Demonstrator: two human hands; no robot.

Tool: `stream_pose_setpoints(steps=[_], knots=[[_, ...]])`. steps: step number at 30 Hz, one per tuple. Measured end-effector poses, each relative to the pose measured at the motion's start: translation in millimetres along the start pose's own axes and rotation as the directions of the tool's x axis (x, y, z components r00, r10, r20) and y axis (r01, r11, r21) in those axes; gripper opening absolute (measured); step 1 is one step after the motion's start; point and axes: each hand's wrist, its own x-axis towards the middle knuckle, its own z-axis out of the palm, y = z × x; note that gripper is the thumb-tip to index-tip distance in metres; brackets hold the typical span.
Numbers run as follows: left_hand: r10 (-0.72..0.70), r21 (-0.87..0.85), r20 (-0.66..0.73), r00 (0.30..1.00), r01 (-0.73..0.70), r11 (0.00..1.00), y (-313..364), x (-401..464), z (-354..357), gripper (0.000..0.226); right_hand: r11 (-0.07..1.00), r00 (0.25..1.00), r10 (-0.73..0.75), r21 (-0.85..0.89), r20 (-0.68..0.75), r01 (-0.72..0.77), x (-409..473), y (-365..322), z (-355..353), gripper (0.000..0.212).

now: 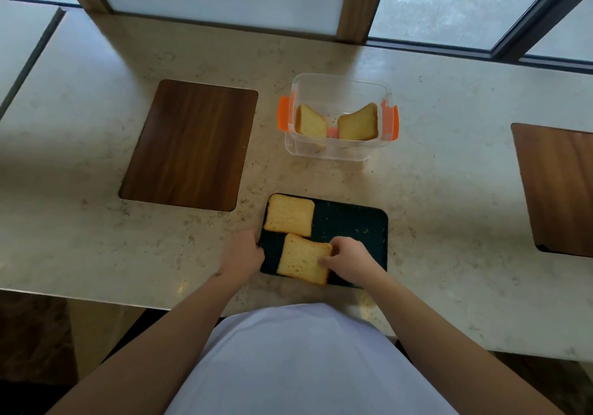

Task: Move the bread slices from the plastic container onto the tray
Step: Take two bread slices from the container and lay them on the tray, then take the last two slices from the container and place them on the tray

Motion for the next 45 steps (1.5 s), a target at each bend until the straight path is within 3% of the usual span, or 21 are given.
stream_pose_setpoints(steps=[3, 8, 12, 15, 24, 28, 40, 45], knots=[[0.001, -0.049, 0.014, 1.000, 0.000, 0.999, 2, -6, 1, 0.027, 0.998, 0.997, -0.009, 0.068, -0.082, 0.015, -2, 0, 1, 0.027], [-0.034, -0.091, 0.032, 0.999, 0.037, 0.995, -5, -11, 4, 0.028, 0.973, 0.984, 0.041, 0.229, -0.171, -0.001, -5, 5, 7, 0.021], [-0.011, -0.109, 0.042, 0.999, 0.016, 0.994, -6, -13, 5, 0.008, 0.971, 0.985, 0.076, 0.237, -0.157, -0.037, -6, 5, 16, 0.022], [0.007, -0.112, 0.029, 1.000, -0.004, 0.994, -7, -16, 5, 0.015, 0.966, 0.980, 0.101, 0.253, -0.172, -0.055, -5, 2, 19, 0.023], [0.037, -0.119, 0.004, 0.999, -0.036, 0.992, -3, -22, 3, 0.002, 0.976, 0.986, 0.073, 0.215, -0.151, -0.039, -2, -19, 31, 0.020], [0.060, -0.116, -0.011, 0.998, -0.061, 0.991, -2, -24, 2, 0.014, 0.974, 0.987, 0.052, 0.226, -0.151, -0.017, -7, -16, 29, 0.020], [0.005, 0.005, 0.011, 1.000, -0.005, 1.000, -3, -19, 5, 0.009, 0.951, 1.000, 0.017, 0.310, -0.020, -0.010, -15, -16, 26, 0.032], [0.001, 0.081, 0.138, 0.990, -0.012, 0.997, 6, -13, -9, 0.012, 0.970, 0.994, 0.031, 0.236, 0.103, -0.055, -10, -19, 10, 0.028]])
